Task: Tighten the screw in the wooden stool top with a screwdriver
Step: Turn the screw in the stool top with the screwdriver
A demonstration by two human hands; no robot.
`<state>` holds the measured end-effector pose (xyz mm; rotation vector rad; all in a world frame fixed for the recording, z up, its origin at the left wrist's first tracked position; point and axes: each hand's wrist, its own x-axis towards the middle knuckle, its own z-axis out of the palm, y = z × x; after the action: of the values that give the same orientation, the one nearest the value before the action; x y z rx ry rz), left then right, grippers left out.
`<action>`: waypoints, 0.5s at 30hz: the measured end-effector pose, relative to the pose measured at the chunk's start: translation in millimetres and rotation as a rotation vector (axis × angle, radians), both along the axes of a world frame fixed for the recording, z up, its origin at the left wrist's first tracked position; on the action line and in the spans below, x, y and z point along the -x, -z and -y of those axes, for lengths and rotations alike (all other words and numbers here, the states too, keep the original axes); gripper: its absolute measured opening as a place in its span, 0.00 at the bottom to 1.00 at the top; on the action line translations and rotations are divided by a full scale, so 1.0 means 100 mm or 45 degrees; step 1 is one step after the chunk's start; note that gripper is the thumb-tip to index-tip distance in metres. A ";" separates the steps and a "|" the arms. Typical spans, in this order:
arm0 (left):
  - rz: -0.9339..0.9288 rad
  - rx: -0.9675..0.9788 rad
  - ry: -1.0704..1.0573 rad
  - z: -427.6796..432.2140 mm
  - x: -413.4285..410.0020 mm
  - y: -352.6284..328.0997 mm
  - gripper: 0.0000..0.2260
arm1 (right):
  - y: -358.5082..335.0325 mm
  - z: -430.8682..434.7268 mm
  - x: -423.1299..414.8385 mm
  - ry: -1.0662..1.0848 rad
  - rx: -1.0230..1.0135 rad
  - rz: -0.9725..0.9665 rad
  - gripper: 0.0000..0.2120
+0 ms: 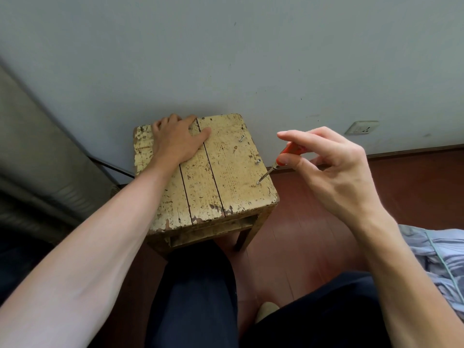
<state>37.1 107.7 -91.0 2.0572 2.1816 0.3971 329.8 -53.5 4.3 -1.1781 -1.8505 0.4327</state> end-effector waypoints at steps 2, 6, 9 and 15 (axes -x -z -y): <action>0.005 -0.003 0.000 0.00 0.00 0.00 0.35 | -0.01 0.01 -0.05 -0.121 0.050 -0.010 0.21; 0.001 -0.007 0.000 0.00 0.00 0.00 0.35 | 0.00 0.01 -0.12 -0.228 0.146 -0.051 0.24; 0.002 -0.011 0.004 0.01 0.00 -0.01 0.35 | 0.01 0.00 -0.11 -0.231 0.156 -0.082 0.24; -0.002 -0.005 0.001 0.01 0.00 0.00 0.36 | 0.04 -0.03 -0.08 -0.081 0.098 -0.110 0.20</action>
<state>36.8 106.9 -90.8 2.0613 2.1828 0.3999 337.6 -50.5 0.7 -1.1357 -1.8141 0.5867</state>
